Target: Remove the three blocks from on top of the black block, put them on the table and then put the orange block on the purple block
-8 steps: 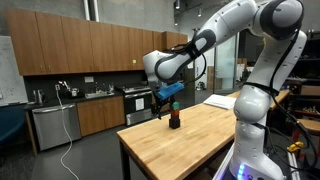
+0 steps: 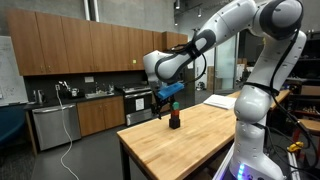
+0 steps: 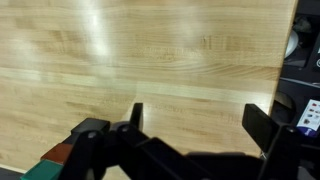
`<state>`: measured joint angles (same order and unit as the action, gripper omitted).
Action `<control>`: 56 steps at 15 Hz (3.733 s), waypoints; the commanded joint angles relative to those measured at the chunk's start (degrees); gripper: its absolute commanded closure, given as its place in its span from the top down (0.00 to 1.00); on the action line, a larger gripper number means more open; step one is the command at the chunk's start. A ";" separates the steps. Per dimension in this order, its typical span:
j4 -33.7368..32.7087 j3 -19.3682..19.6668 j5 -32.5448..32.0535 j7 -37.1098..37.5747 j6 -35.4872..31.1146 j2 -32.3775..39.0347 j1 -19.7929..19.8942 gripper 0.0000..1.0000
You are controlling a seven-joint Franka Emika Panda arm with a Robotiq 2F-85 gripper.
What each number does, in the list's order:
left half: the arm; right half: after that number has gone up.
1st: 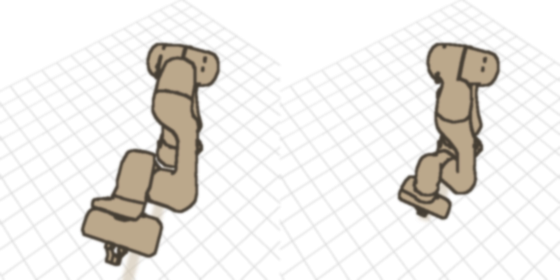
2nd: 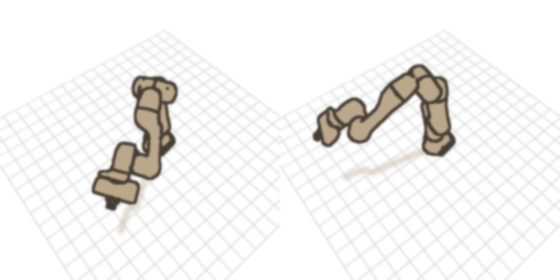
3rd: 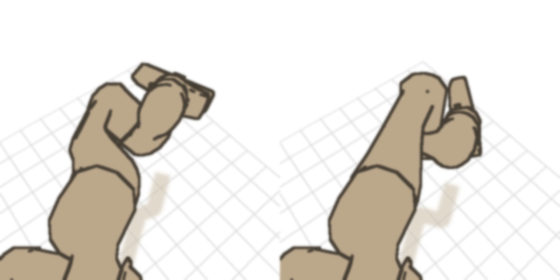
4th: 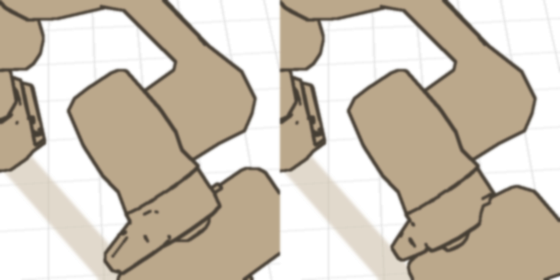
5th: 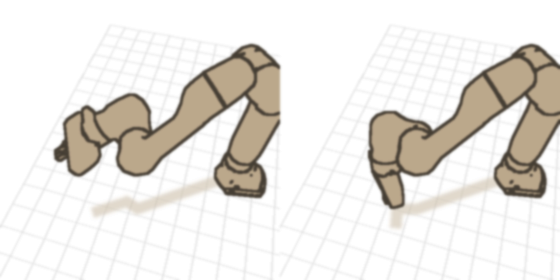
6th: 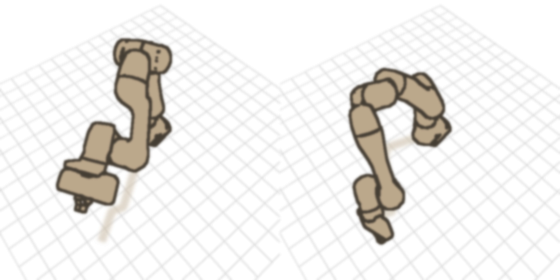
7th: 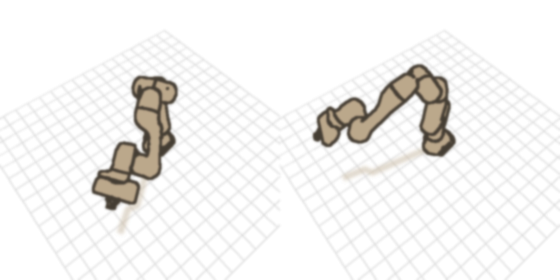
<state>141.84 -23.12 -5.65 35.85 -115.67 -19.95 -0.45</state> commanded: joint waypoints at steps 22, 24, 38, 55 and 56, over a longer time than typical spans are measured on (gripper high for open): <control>5.98 22.00 -11.01 -5.73 -12.44 -2.85 12.16 1.00; 4.64 23.10 -11.58 -9.59 -13.23 -2.17 12.48 1.00; -7.15 28.17 -7.62 -29.69 -21.39 9.98 10.58 1.00; -13.38 28.67 1.01 -32.83 -17.87 21.91 8.76 0.45; -13.16 28.45 0.75 -32.11 -17.72 21.73 8.41 0.37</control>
<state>129.56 5.01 -5.93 2.89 -135.29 1.48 9.30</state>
